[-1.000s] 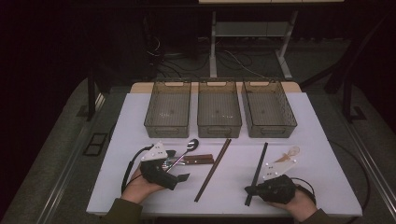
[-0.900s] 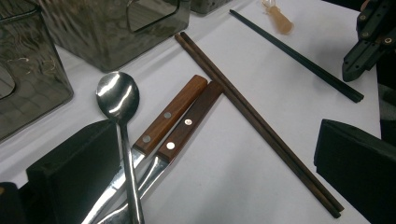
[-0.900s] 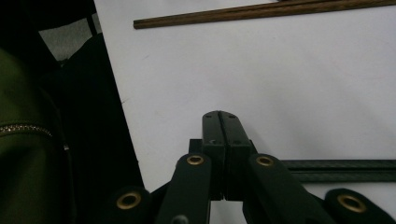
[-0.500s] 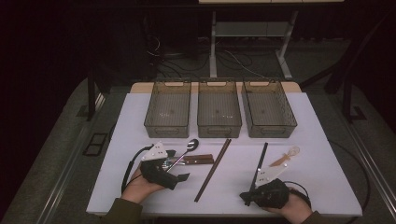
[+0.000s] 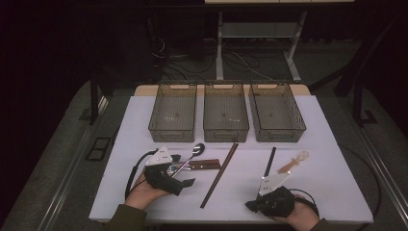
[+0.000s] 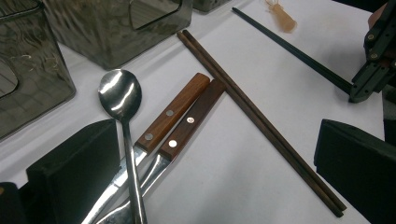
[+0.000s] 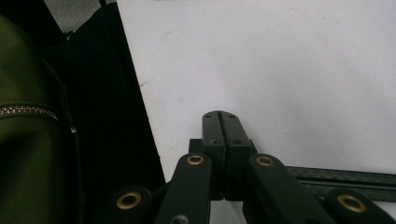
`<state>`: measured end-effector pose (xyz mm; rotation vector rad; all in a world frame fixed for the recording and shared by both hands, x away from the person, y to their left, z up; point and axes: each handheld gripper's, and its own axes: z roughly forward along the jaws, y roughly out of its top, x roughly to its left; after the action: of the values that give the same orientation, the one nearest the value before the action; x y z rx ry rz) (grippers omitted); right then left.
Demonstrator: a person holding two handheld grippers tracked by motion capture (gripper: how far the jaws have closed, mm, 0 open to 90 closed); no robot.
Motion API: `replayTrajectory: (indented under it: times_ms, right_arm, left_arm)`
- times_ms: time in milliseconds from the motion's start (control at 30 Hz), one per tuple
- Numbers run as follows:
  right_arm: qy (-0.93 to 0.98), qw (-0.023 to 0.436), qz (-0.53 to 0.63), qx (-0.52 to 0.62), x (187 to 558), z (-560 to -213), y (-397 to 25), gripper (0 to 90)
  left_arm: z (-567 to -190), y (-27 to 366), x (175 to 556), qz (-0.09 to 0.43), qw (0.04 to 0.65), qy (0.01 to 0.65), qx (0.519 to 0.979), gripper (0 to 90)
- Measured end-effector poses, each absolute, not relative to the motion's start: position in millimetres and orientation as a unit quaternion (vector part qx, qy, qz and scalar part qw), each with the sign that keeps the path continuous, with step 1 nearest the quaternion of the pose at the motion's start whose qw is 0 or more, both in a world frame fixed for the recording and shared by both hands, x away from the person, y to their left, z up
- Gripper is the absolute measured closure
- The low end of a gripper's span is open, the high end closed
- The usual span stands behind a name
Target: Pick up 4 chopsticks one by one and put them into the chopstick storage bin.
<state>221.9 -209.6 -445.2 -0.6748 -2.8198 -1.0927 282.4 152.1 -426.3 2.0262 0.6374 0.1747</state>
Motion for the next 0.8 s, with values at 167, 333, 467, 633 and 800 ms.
replayTrajectory:
  times_ms: [167,333,467,633,800]
  right_arm:
    - [-0.911,0.024,-0.35,-0.218,222,-445,-211,88.9]
    - [-0.911,0.024,-0.346,-0.221,221,-444,-214,88.9]
    - [-0.912,0.026,-0.344,-0.222,221,-444,-216,88.9]
    - [-0.913,0.027,-0.34,-0.224,219,-443,-218,88.8]
    - [-0.914,0.027,-0.338,-0.225,218,-443,-221,88.9]
  left_arm:
    - [-426,152,282,0.072,0.484,0.261,0.832,0.0]
    - [-426,152,283,0.072,0.482,0.261,0.833,0.0]
    - [-426,152,282,0.072,0.484,0.262,0.832,0.0]
    - [-426,152,282,0.071,0.484,0.262,0.832,0.0]
    - [-426,152,282,0.071,0.484,0.262,0.832,0.0]
